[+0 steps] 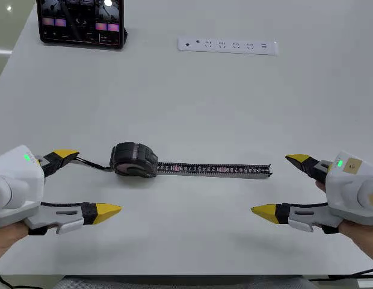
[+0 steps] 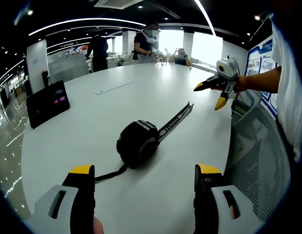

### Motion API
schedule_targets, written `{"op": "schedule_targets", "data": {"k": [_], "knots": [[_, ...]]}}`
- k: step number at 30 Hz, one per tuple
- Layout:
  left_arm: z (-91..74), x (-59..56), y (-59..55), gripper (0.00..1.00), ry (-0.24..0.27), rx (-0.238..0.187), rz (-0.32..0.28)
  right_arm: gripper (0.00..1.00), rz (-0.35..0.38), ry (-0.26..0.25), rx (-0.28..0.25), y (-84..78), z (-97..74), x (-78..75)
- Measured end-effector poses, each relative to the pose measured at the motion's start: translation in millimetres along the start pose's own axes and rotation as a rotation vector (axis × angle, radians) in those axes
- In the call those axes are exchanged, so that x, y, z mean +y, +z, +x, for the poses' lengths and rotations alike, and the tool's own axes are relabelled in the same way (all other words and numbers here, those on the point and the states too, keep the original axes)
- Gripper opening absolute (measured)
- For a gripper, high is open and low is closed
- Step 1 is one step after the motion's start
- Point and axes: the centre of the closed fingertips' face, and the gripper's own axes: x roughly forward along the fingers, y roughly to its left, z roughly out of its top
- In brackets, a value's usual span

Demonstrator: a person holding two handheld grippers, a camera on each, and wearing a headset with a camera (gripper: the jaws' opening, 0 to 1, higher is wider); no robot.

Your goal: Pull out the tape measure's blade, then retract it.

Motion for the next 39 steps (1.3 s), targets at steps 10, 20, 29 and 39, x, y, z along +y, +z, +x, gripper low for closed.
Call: {"op": "schedule_targets", "data": {"k": [10, 20, 29, 39], "knots": [[-6.7, -4.2, -7.7, 0.83, 0.017, -0.018, -0.030, 0.83, 0.030, -0.013, -0.015, -8.3, -6.5, -0.2], [-9.3, -10.3, -16.7, 0.84, 0.023, -0.029, -0.076, 0.84, 0.072, -0.026, -0.046, -14.0, -9.0, 5.6], [-12.8, -16.3, -27.2, 0.85, 0.030, -0.028, -0.117, 0.84, 0.093, -0.041, -0.055, -19.1, -11.1, 9.9], [-15.9, -19.6, -33.4, 0.85, 0.038, -0.027, -0.138, 0.86, 0.100, -0.039, -0.035, -30.3, -10.2, 16.9]]}}
